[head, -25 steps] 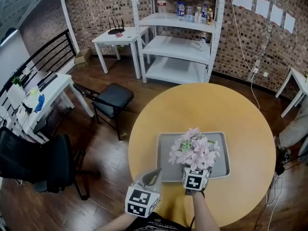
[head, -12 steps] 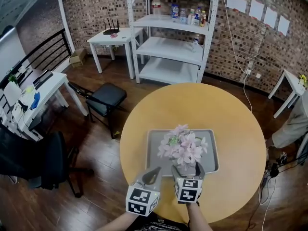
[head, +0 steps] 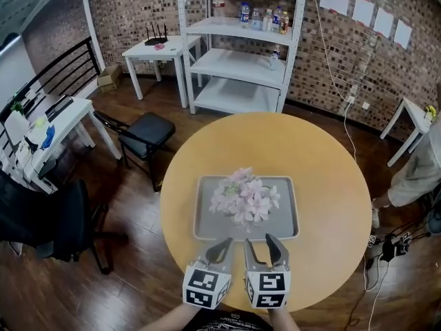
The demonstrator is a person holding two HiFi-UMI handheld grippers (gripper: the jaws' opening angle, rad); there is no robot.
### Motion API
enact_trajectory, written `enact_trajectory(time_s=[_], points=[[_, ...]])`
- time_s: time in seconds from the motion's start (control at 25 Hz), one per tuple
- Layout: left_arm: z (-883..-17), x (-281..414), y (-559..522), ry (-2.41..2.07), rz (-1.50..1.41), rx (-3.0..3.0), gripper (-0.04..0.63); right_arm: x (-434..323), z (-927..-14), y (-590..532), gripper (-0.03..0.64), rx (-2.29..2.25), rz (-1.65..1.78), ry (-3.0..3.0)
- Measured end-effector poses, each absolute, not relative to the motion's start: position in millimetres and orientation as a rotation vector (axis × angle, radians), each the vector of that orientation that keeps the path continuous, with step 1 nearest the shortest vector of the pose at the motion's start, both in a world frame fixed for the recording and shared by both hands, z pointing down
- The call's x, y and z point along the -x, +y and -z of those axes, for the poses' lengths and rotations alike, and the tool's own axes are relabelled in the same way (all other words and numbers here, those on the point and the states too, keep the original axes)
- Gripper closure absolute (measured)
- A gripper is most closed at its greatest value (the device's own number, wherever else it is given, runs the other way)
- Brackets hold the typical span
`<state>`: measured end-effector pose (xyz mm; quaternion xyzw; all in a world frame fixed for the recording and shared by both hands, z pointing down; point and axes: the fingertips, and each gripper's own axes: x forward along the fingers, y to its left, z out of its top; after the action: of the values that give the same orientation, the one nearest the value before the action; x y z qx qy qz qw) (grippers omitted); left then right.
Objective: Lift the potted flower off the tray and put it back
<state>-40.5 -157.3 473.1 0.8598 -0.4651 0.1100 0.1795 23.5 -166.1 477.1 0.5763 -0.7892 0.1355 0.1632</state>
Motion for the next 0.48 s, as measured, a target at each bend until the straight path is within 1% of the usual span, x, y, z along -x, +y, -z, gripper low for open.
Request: enact_trajectory(time_s=[0.08, 0.2, 0.24, 0.48], points=[[-472.2, 33.0, -151.0, -1.323, -0.312, -2.429, 0.592, -28.7, -467.0, -157.8, 0.455, -1.649, -0.358, -2.274], [-469.3, 24.7, -141.2, -1.336, -0.31, -2.432, 0.592, -34.9, -457.1, -146.3, 0.584, -1.661, -0.324, -2.303], [-468.3, 22.3, -138.4, -1.341, -0.308, -2.431, 0.592, -36.3, -454.7, -143.7, 0.61, -1.658, -0.32, -2.315], [-458.5, 4.7, -128.5, -1.374, -0.317, -2.438, 0.592, -41.9, -447.3, -134.3, 0.615, -1.572, -0.347, -2.39]])
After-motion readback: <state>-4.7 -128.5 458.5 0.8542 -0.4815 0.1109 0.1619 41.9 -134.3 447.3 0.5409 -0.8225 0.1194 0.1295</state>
